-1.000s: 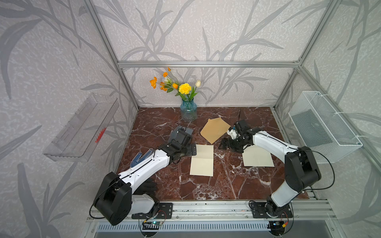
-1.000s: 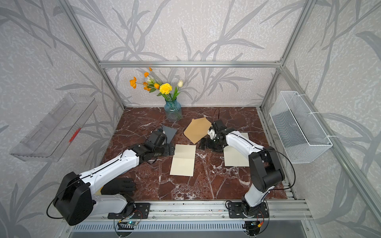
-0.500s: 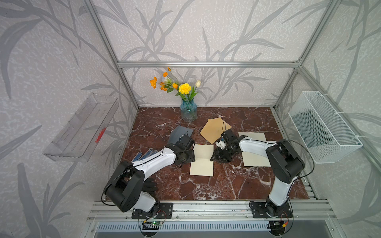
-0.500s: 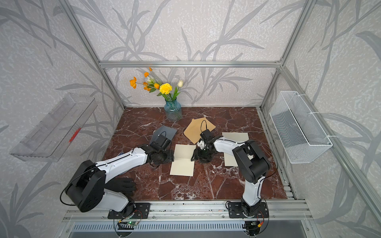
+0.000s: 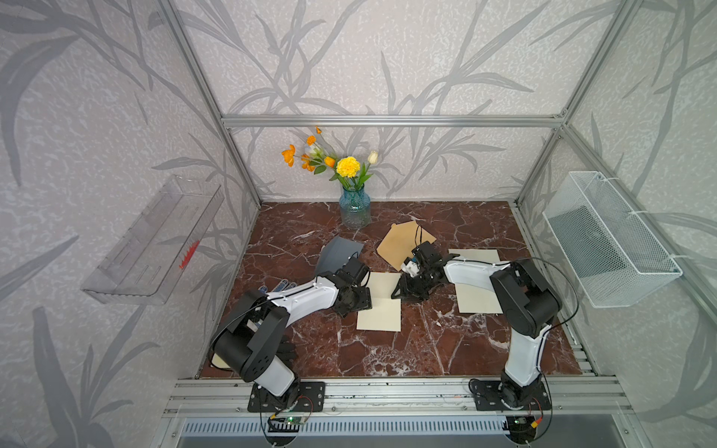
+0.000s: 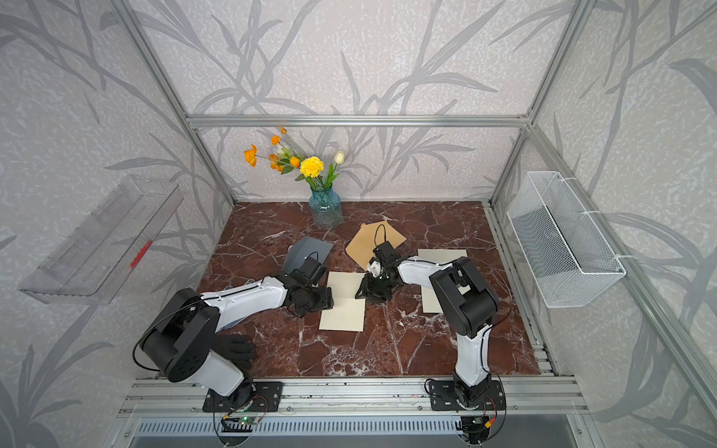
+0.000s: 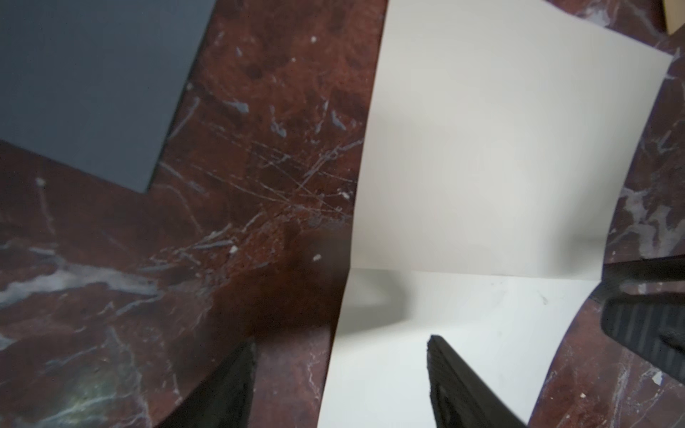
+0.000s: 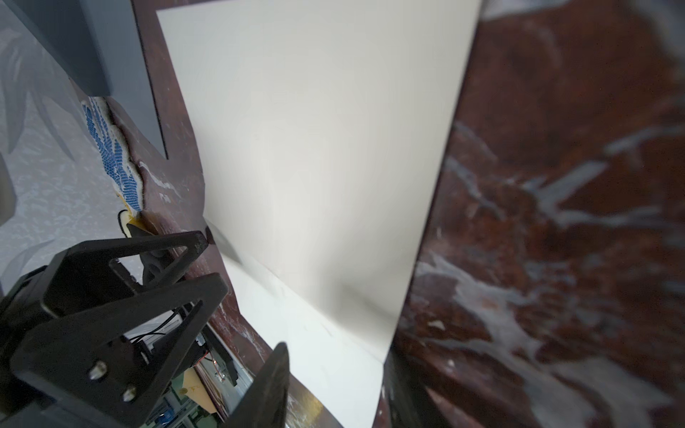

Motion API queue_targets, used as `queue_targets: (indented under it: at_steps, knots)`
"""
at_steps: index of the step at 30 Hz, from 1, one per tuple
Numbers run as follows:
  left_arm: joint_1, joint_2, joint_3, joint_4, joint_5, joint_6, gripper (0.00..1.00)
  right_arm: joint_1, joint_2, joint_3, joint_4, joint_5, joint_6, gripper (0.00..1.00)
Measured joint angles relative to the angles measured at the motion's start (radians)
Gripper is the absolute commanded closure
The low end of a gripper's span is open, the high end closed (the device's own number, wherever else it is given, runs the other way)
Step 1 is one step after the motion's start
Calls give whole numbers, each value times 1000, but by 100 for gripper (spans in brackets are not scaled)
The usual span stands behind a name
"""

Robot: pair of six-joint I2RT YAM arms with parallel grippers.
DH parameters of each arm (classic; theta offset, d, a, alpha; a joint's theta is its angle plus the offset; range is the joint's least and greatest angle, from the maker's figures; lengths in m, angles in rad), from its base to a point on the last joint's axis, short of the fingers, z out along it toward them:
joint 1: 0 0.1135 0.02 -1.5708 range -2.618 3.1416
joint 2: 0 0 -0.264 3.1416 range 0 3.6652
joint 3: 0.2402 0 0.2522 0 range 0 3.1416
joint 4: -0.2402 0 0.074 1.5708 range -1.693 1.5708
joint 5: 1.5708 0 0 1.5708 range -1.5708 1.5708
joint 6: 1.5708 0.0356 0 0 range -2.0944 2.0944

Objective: Fold the letter paper in half and place it into the envelope
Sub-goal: Pick up the letter paper from the center of the board.

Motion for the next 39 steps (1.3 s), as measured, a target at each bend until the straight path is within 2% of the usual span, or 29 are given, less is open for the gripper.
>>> queue_targets:
  at_steps: [9,18,21,27,31,33,34,39]
  knots:
    - [-1,35,16,77,5,8,27,2,3,-50,112,-42,42,71]
    - [-1,61,25,132,5,28,27,0,6,-150,339,-128,160,73]
    - [-2,71,26,159,9,33,27,2,17,-169,406,-147,200,80]
    - [-2,74,26,180,10,37,26,2,28,-177,454,-158,237,85]
    - [-3,71,32,166,11,48,19,3,19,-177,429,-157,217,89]
    - [-3,69,51,124,10,66,11,3,3,-176,391,-153,195,91]
    - [-4,66,61,91,9,77,1,3,-10,-175,368,-150,182,94]
    - [-5,56,121,-89,-10,129,0,3,-74,-114,214,-130,84,94]
